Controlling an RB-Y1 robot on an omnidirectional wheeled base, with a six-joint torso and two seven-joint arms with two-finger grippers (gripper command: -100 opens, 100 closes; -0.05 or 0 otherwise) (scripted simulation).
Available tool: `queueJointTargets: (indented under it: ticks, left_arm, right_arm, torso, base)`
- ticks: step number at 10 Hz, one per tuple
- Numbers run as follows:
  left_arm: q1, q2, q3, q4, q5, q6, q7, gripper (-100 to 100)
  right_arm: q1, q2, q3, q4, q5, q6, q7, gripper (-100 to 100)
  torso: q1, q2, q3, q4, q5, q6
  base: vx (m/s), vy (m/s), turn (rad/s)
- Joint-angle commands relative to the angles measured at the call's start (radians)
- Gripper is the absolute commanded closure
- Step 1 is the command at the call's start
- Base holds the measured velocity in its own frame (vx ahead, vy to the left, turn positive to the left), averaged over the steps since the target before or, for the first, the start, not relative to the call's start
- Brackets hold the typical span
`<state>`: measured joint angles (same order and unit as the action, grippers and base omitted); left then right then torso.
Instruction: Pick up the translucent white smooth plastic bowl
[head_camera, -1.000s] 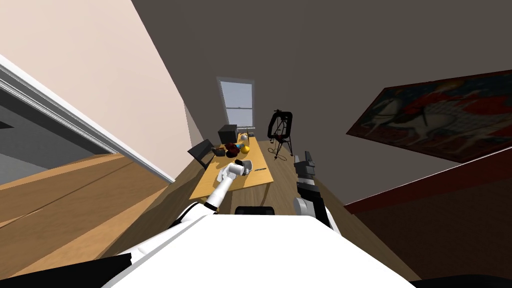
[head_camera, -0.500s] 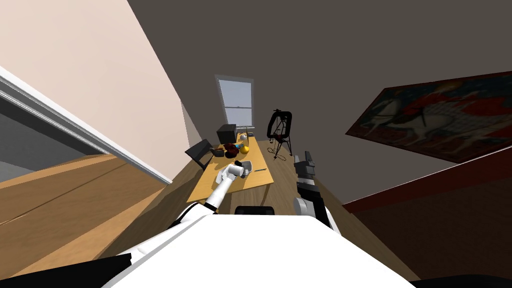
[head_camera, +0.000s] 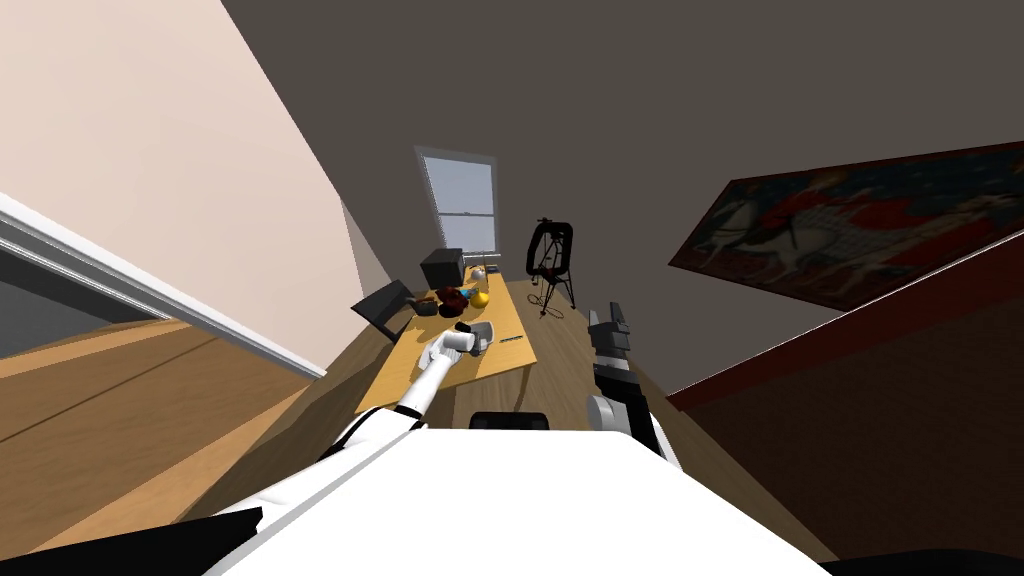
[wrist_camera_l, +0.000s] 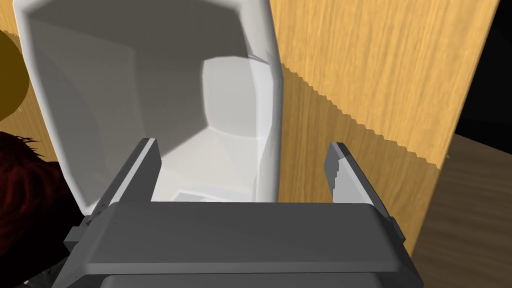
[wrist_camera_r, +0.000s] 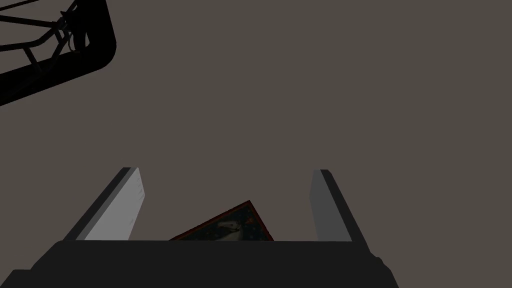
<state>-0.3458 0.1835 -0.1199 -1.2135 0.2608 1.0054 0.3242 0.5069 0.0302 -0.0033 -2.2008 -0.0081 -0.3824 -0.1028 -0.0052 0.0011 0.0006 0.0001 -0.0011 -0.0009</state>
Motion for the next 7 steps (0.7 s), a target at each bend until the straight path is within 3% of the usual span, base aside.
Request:
queueJointTargets:
  ticks: [1, 2, 3, 4, 7]
  left_arm:
    - [-0.008, 0.022, 0.023, 0.034, 0.027, -0.024, -0.025, -100]
    - [-0.008, 0.035, 0.035, 0.047, 0.042, -0.035, -0.037, -100]
    - [0.001, 0.027, 0.026, 0.031, 0.032, -0.028, -0.028, -100]
    - [0.002, 0.029, 0.028, 0.033, 0.034, -0.031, -0.032, 100]
    - [0.003, 0.028, 0.028, 0.033, 0.034, -0.029, -0.031, 100]
  right_arm:
    - [0.0, 0.0, 0.0, 0.0, 0.0, 0.0, 0.0, 0]
    - [0.0, 0.0, 0.0, 0.0, 0.0, 0.0, 0.0, 0]
    - [0.0, 0.0, 0.0, 0.0, 0.0, 0.0, 0.0, 0]
    - [0.0, 0.0, 0.0, 0.0, 0.0, 0.0, 0.0, 0]
    - [0.0, 0.0, 0.0, 0.0, 0.0, 0.0, 0.0, 0]
  torso:
    - [0.0, 0.0, 0.0, 0.0, 0.0, 0.0]
    - [0.001, 0.0, 0.0, 0.0, 0.0, 0.0]
    - [0.001, 0.0, 0.0, 0.0, 0.0, 0.0]
    - [0.003, 0.0, 0.0, 0.0, 0.001, 0.0]
    - [0.005, 0.0, 0.0, 0.001, 0.001, 0.0]
  base:
    - [-0.005, -0.07, -0.098]
    - [-0.014, -0.061, -0.071]
    - [-0.008, -0.026, -0.006]
    - [-0.001, -0.005, 0.002]
    - [0.0, 0.0, 0.0]
